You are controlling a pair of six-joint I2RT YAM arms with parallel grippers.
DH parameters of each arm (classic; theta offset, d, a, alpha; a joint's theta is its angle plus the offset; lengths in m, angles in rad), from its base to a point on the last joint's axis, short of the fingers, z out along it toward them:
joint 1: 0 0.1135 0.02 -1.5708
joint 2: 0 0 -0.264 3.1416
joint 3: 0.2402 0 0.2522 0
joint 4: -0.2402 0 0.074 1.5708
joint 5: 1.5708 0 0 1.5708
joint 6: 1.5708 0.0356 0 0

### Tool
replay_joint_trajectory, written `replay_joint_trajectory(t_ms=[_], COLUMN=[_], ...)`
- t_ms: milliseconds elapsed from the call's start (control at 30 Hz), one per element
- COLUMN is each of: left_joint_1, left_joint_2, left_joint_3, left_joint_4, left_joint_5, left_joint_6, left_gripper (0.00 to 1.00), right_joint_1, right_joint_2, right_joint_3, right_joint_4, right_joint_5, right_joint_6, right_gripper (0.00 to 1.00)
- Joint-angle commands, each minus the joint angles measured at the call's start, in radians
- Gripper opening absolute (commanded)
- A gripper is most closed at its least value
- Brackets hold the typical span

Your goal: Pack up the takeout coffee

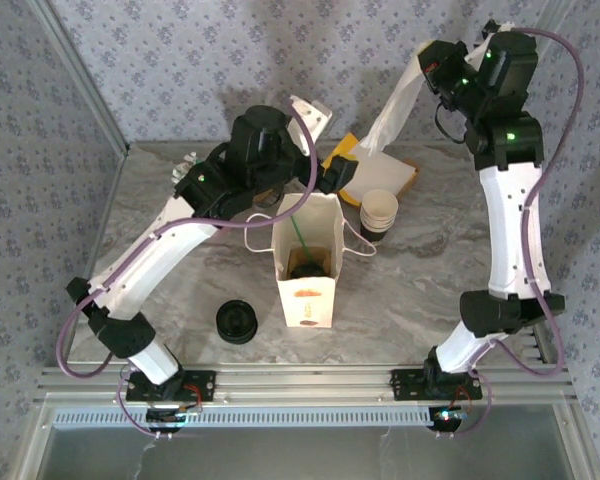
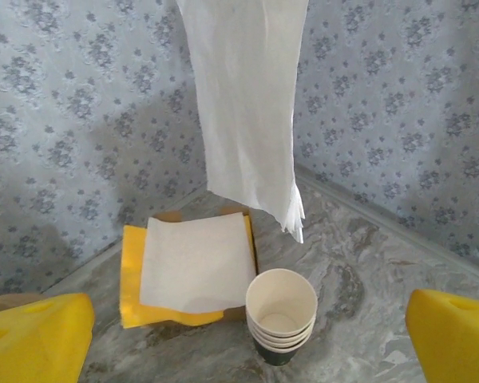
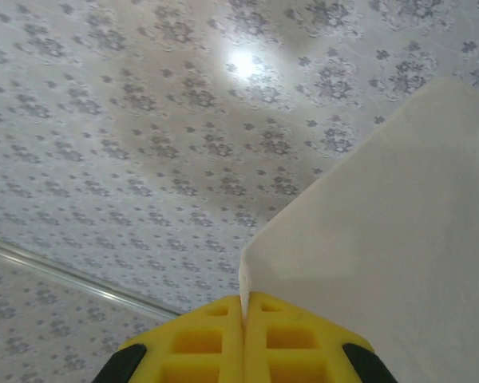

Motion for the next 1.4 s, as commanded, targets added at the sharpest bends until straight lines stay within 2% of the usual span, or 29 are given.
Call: replay_joint_trajectory(t_ms=[0, 133, 567, 767, 1000, 1167, 1267, 1367], left_joint_1=[-0.009, -0.025, -0.049, -0.062, -0.074, -0.100, -0.106, -0.107], left_joint_2=[-0.069, -0.094, -0.006, 0.047, 0.166, 0.222, 0.249, 0.263], left_joint_3=[-0.101, -0.192, -0.122, -0.030, 0.193, 0.266, 0.306, 0.330], left_joint_4=[0.216, 0.353, 0.411, 0.391, 0.242, 0.199, 0.152, 0.115], left_joint_5=[0.086, 0.119, 0.103, 0.016, -0.025, -0.085, -0.111, -0.135], left_joint_6=[0.014, 0.034, 0.043, 0.105, 0.195, 0.244, 0.260, 0.256], left_gripper=[1.00, 1.00, 1.00, 1.00, 1.00, 1.00, 0.95, 0.84], right_joint_1=[0.010, 0.016, 0.050, 0.076, 0.095, 0.097, 0.097, 0.095], right_joint_2=[-0.044, -0.073, -0.125, -0.143, -0.190, -0.209, -0.210, -0.212], right_joint_3=[-0.018, -0.046, -0.102, -0.121, -0.187, -0.207, -0.202, -0.191], right_joint_4=[0.040, 0.050, 0.067, 0.061, 0.061, 0.067, 0.069, 0.068], right_joint_5=[-0.021, -0.028, -0.053, -0.086, -0.088, -0.087, -0.090, -0.094], right_joint_6=[0.039, 0.055, 0.061, 0.046, 0.024, 0.025, 0.028, 0.032], right_gripper=[0.00, 0.00, 0.00, 0.00, 0.00, 0.00, 0.00, 0.00])
